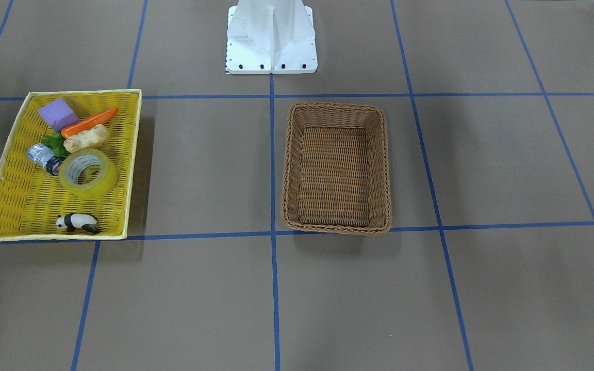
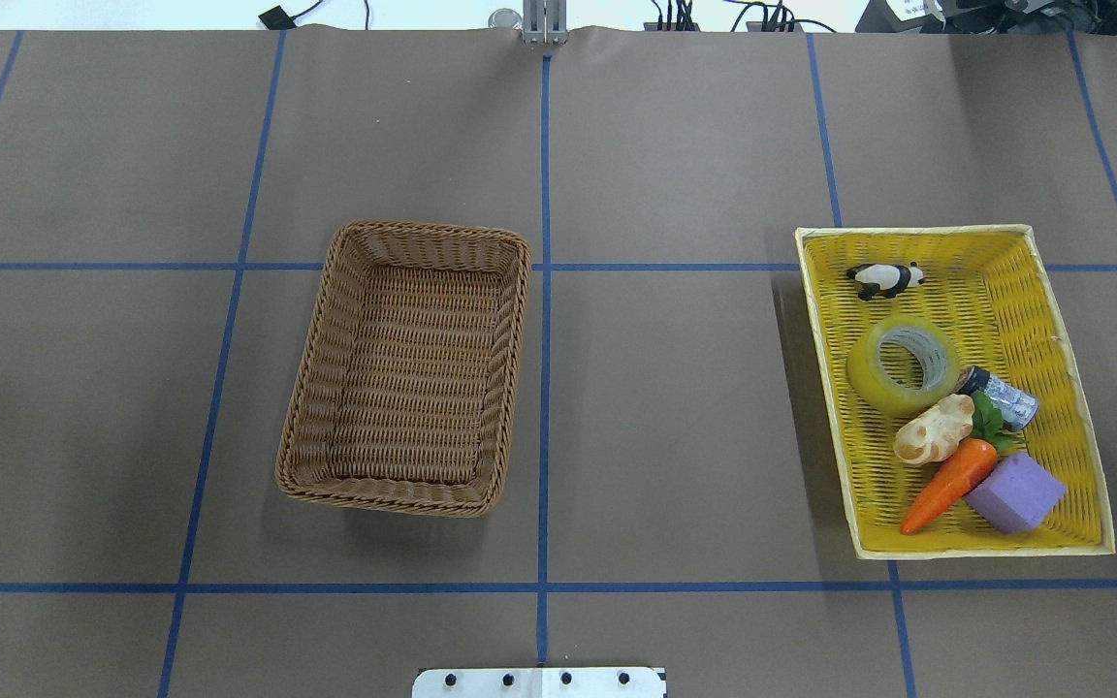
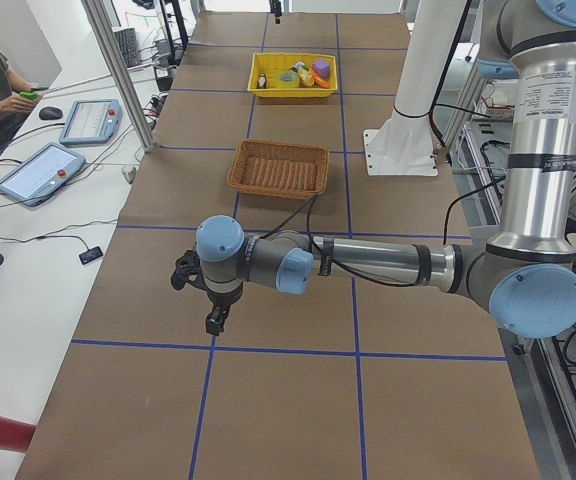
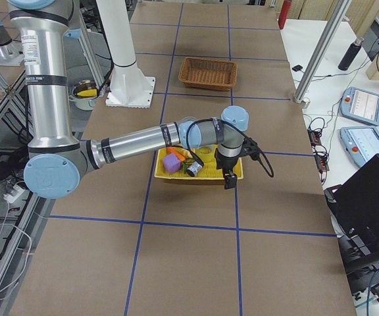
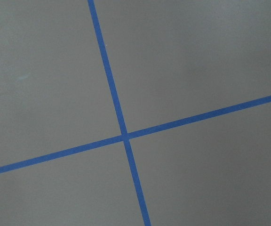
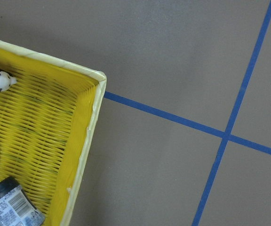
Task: Move tape to another basket
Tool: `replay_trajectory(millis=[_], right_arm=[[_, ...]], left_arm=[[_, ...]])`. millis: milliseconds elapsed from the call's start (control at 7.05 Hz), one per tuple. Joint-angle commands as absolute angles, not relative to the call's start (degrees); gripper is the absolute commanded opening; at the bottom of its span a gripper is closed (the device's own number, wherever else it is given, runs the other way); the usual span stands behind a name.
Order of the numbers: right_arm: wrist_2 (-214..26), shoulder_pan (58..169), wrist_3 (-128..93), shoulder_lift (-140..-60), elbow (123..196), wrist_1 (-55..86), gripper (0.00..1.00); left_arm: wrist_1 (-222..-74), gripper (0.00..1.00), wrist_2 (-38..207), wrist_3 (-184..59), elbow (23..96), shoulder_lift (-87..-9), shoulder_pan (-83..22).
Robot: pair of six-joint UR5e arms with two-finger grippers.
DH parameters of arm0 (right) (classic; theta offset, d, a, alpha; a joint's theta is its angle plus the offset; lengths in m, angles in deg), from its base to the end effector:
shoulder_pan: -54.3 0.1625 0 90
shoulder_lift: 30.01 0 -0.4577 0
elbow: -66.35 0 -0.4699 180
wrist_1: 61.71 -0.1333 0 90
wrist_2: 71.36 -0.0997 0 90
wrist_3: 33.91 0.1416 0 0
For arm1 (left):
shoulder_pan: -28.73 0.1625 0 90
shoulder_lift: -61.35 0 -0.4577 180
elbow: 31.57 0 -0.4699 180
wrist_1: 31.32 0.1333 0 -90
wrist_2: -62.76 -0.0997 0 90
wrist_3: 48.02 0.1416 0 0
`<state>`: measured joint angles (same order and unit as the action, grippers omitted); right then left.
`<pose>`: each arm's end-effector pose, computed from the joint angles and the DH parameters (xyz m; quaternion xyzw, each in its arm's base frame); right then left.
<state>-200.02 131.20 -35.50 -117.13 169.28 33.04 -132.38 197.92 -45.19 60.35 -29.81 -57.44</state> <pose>-0.0910 -0.5889 0.5810 0.0574 -0.3369 -0.1517 0.9275 0.0072 -0.6004 0.6673 0.1103 0.3820 0.1004 0.9120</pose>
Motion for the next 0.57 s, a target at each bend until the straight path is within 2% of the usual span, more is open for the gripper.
replay_trajectory(millis=[0,426], right_arm=[[-200.1,131.2,-35.5,-117.2,169.3,33.0,1.0],[-200.3,131.2,-35.5,-117.2,169.3,33.0,1.0]], left_arm=[[-132.8,0.98,198.0,-45.0,60.8,-29.6,-57.4],[-132.7,0.98,198.0,-44.9,61.2,-29.6,-57.4]])
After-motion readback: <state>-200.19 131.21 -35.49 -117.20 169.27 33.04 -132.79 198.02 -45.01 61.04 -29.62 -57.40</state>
